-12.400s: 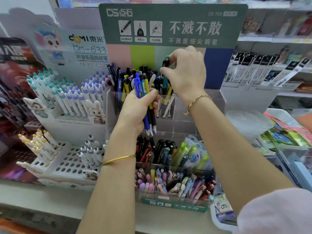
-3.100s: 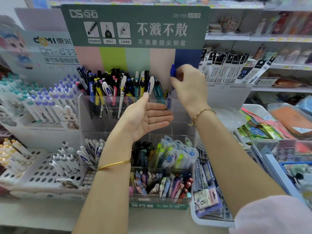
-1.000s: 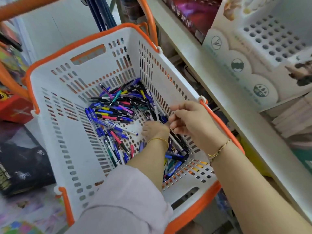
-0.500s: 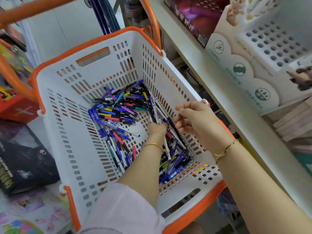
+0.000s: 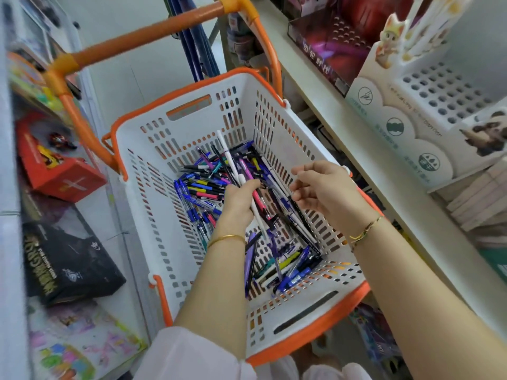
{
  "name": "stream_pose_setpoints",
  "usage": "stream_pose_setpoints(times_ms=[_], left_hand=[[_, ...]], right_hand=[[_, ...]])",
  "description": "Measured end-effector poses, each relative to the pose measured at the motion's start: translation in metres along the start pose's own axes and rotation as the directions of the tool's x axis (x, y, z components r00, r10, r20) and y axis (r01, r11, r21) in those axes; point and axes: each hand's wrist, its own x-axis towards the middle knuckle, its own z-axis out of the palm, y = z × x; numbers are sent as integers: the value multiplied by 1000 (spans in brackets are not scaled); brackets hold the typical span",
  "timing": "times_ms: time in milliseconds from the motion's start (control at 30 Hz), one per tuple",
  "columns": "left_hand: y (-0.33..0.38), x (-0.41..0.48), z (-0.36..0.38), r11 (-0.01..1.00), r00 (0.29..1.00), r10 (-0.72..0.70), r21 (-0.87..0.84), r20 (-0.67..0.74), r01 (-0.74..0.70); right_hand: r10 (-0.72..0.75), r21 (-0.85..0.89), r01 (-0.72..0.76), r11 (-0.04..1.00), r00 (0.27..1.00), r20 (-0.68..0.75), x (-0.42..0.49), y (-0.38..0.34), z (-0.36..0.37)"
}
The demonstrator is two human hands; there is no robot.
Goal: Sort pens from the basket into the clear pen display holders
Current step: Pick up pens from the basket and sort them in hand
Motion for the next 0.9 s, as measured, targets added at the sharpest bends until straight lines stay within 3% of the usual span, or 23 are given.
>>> stream_pose_setpoints(times_ms=[267, 433, 733, 900], left_hand=[[57, -36, -7, 979, 981, 170, -129, 90, -158], [75, -70, 3, 974, 943, 208, -140, 259, -176], [77, -109, 40, 977, 876, 197, -165, 440, -136], [78, -111, 43, 971, 891, 218, -182, 398, -156]], right_hand=[[-21, 7, 21, 1000, 999, 27, -15, -11, 10], [-74, 36, 74, 997, 997, 1, -24, -21, 0], [-130, 63, 135, 989, 988, -84, -41, -33, -39], [-103, 18, 105, 994, 992, -78, -42, -24, -44]])
